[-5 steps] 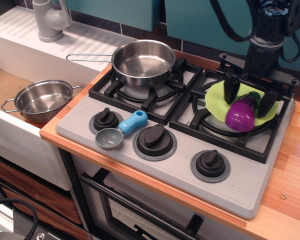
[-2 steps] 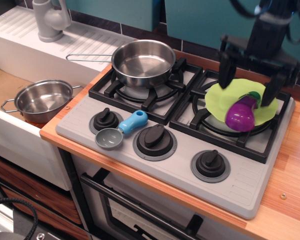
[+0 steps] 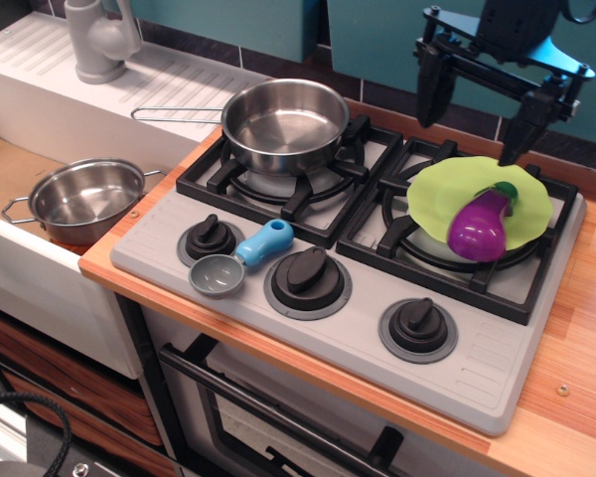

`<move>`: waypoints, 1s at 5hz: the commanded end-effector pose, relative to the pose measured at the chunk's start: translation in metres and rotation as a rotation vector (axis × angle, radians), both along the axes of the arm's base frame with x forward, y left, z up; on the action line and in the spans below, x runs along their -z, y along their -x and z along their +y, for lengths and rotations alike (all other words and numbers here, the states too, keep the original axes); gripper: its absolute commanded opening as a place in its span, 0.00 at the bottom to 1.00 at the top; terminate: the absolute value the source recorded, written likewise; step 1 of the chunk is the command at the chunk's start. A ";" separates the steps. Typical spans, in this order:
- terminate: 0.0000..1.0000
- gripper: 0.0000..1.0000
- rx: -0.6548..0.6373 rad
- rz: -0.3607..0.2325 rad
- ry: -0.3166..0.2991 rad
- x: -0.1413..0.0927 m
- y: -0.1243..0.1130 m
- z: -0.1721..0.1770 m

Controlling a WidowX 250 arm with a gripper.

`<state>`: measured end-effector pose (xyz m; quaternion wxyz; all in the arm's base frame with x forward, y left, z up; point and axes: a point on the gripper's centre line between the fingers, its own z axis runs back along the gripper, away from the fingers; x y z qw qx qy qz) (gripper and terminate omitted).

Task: Put eggplant on plate and spoon in pot or pan on stove

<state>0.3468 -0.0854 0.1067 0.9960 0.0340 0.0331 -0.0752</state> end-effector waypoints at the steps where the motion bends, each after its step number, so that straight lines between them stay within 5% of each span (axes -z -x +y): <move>1: 0.00 1.00 -0.002 -0.089 0.020 -0.031 -0.008 -0.002; 2: 0.00 1.00 -0.002 -0.089 0.020 -0.031 -0.008 -0.002; 4: 0.00 1.00 0.037 -0.146 -0.062 -0.046 -0.010 0.049; 5: 0.00 1.00 0.045 -0.167 -0.055 -0.049 -0.013 0.071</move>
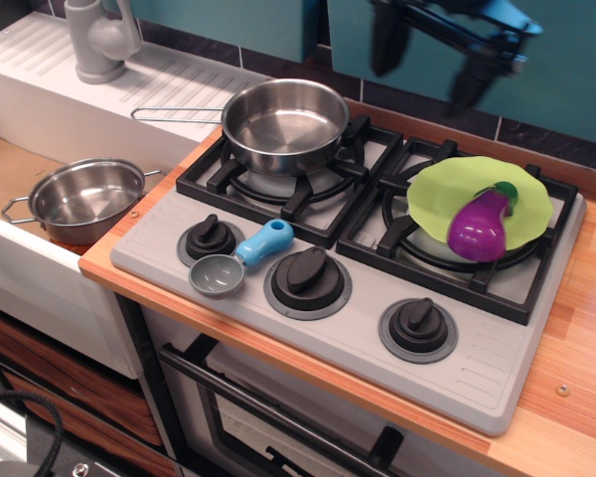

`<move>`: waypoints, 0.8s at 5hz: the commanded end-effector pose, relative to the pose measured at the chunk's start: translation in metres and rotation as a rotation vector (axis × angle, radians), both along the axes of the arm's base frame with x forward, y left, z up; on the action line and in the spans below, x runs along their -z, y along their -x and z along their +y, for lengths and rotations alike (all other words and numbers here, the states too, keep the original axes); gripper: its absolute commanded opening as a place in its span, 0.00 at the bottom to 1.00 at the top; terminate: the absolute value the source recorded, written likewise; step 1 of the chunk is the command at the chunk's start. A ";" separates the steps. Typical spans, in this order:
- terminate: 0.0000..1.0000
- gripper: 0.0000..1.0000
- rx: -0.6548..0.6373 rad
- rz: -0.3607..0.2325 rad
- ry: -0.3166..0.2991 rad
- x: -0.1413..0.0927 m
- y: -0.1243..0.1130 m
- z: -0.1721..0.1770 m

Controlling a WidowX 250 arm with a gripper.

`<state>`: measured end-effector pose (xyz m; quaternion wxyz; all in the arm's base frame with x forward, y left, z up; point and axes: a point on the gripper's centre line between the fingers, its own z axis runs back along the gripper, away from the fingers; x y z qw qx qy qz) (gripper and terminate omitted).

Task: Put eggplant on plate and spoon in pot or pan on stove

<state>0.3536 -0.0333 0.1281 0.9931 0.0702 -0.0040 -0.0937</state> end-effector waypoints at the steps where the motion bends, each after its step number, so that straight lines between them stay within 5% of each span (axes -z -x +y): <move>1: 0.00 1.00 0.005 -0.103 -0.005 -0.026 -0.007 0.039; 4: 0.00 1.00 -0.044 -0.110 0.008 -0.014 0.022 0.058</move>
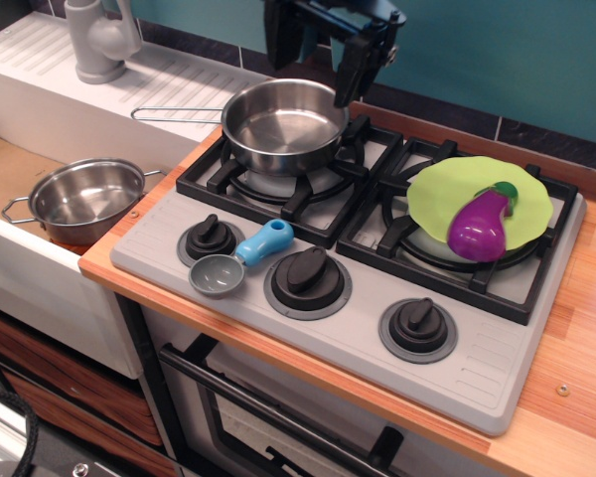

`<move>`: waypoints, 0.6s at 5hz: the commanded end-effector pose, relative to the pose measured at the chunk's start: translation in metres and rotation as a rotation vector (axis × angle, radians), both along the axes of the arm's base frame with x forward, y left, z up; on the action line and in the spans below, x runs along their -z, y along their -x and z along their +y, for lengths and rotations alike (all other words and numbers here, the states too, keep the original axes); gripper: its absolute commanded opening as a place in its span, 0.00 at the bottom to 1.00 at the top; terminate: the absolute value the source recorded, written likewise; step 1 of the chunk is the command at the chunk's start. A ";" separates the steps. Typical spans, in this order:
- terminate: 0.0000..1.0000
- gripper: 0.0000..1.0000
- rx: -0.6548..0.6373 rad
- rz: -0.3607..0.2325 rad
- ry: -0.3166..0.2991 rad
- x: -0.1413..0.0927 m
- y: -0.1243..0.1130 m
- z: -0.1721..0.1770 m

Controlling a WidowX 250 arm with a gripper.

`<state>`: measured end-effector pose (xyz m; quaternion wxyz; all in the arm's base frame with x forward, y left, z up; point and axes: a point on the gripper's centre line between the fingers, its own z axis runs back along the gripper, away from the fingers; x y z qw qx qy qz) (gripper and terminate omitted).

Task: Put eggplant on plate and spoon in pot or pan on stove

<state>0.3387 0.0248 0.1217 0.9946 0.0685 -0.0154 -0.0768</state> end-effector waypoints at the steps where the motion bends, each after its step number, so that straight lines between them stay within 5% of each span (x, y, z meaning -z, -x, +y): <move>1: 0.00 1.00 -0.047 -0.092 0.014 -0.013 0.019 0.000; 3: 0.00 1.00 -0.046 -0.135 0.011 0.012 0.036 0.002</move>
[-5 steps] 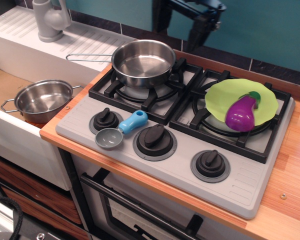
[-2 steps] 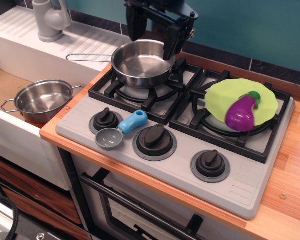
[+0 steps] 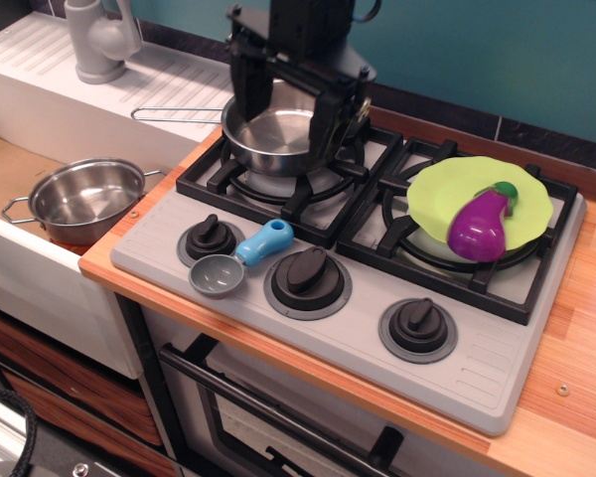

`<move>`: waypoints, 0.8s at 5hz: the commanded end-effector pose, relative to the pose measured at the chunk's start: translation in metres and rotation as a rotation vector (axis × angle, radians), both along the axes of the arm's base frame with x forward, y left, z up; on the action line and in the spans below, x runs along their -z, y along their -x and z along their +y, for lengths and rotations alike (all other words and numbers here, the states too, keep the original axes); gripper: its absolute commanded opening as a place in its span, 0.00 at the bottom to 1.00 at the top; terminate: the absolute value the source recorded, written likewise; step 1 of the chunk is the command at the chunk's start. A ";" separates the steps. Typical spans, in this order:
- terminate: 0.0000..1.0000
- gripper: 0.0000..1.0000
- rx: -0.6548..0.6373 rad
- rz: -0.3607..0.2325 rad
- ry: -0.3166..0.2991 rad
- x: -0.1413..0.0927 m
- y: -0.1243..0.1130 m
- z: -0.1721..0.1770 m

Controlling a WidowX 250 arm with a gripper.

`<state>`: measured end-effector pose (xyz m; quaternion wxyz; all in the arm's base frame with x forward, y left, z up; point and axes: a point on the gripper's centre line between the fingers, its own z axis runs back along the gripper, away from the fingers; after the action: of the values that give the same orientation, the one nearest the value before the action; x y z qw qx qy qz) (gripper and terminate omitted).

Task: Put eggplant on plate and spoon in pot or pan on stove

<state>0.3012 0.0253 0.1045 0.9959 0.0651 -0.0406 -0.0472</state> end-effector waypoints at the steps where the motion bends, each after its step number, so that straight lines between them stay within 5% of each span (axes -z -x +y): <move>1: 0.00 1.00 0.013 -0.100 0.013 0.010 0.000 0.004; 4: 0.00 1.00 0.015 -0.157 0.034 0.046 0.001 0.009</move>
<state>0.2923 0.0352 0.0492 0.9918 0.0479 -0.1066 -0.0510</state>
